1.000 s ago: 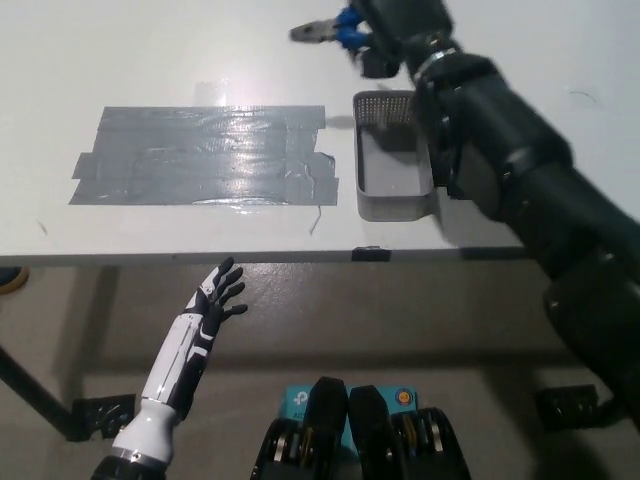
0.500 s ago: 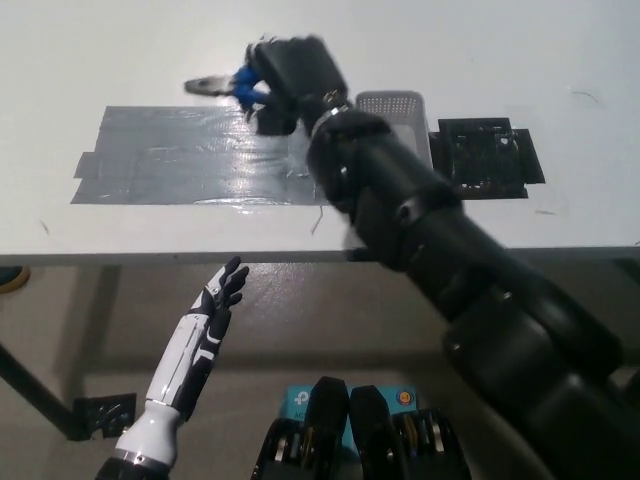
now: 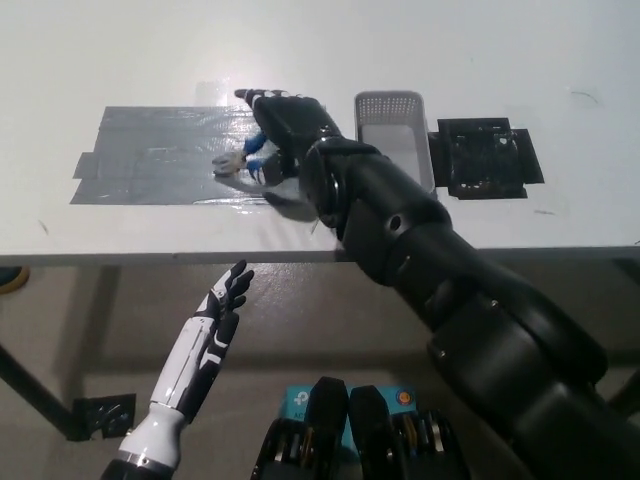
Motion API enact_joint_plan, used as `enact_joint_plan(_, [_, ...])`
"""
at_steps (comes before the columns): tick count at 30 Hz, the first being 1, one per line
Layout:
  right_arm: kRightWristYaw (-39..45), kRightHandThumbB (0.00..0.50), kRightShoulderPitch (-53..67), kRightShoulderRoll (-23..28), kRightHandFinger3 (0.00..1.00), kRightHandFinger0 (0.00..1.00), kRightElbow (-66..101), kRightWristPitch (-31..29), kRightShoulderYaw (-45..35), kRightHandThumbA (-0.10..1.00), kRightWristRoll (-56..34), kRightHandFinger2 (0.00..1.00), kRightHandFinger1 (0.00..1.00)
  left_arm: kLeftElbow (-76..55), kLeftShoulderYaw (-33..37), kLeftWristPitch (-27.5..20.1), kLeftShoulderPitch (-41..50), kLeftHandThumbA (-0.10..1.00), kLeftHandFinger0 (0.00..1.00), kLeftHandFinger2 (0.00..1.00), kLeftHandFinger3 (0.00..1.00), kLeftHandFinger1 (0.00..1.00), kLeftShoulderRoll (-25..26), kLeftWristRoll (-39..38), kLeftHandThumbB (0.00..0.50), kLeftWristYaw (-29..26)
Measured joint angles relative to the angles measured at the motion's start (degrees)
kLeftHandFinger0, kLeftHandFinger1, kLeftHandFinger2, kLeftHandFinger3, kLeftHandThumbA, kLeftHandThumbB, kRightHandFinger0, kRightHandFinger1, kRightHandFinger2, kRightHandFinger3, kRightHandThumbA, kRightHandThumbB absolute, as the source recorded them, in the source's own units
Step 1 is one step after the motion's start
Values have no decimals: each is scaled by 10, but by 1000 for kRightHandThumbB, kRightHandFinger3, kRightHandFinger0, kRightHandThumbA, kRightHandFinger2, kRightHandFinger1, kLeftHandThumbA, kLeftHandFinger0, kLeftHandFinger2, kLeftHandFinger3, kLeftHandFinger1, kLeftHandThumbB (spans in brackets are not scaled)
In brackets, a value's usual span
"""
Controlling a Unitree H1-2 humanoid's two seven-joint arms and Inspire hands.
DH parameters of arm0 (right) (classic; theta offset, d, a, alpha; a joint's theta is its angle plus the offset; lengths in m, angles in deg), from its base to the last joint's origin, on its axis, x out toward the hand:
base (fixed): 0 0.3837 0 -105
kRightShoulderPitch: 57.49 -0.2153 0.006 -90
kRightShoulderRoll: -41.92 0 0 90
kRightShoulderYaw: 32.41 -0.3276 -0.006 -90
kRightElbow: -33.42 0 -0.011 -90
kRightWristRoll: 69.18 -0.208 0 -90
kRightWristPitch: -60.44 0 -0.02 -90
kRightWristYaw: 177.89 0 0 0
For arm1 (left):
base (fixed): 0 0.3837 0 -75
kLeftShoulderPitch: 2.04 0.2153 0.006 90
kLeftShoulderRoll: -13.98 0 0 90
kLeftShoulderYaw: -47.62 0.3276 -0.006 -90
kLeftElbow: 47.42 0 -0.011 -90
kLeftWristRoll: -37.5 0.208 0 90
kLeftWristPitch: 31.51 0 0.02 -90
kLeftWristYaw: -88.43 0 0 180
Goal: The robot picks the blue plier placed on top of the container and places it on the grey area of the table
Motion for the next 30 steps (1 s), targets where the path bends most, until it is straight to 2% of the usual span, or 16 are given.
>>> enact_joint_plan(5, [0,383,0,16,1000,1000,0,0,3,1000,0,1000,1000,0,0,0,0,1000,1000,1000,1000,1000,0,1,35,0])
enact_joint_plan(8, [-1,376,-4,28,1000,1000,3,-3,-2,1000,-4,1000,1000,0,1,0,-1,1000,1000,1000,1000,1000,0,2,33,0])
enact_joint_plan(12, [-5,326,-20,49,1000,1000,22,-15,-26,993,-18,1000,1000,0,1,0,-4,1000,1000,1000,1000,1000,0,2,43,0])
enact_joint_plan(14, [-7,313,-34,62,1000,1000,37,-25,-39,960,-23,1000,1000,0,1,0,-7,1000,1000,1000,1000,1000,0,2,60,0])
enact_joint_plan(17, [-6,315,-59,88,1000,1000,75,-47,-68,971,-40,1000,1000,2,0,0,-17,1000,1000,1000,1000,1000,0,2,65,0])
enact_joint_plan(19, [0,321,-80,113,1000,1000,122,-60,-90,990,-52,1000,1000,7,-5,1,-34,1000,1000,1000,1000,1000,0,1,76,0])
enact_joint_plan(20, [3,306,-85,124,1000,1000,145,-64,-97,1000,-57,1000,1000,8,-7,1,-43,1000,1000,1000,1000,1000,0,1,85,0])
enact_joint_plan(22, [10,282,-91,146,1000,1000,195,-69,-104,991,-61,1000,1000,12,-10,1,-57,1000,1000,1000,1000,1000,0,1,70,0])
enact_joint_plan(25, [22,280,-82,172,1000,1000,271,-69,-112,987,-67,1000,1000,17,-11,1,-68,1000,1000,1000,1000,1000,0,1,38,0])
enact_joint_plan(29, [37,281,-42,199,1000,1000,363,-65,-121,999,-73,1000,1000,23,-10,1,-69,1000,1000,1000,1000,1000,-1,1,43,0])
enact_joint_plan(30, [42,268,-26,206,1000,1000,388,-64,-124,1000,-76,1000,1000,25,-10,2,-69,1000,1000,1000,1000,1000,-1,1,50,0])
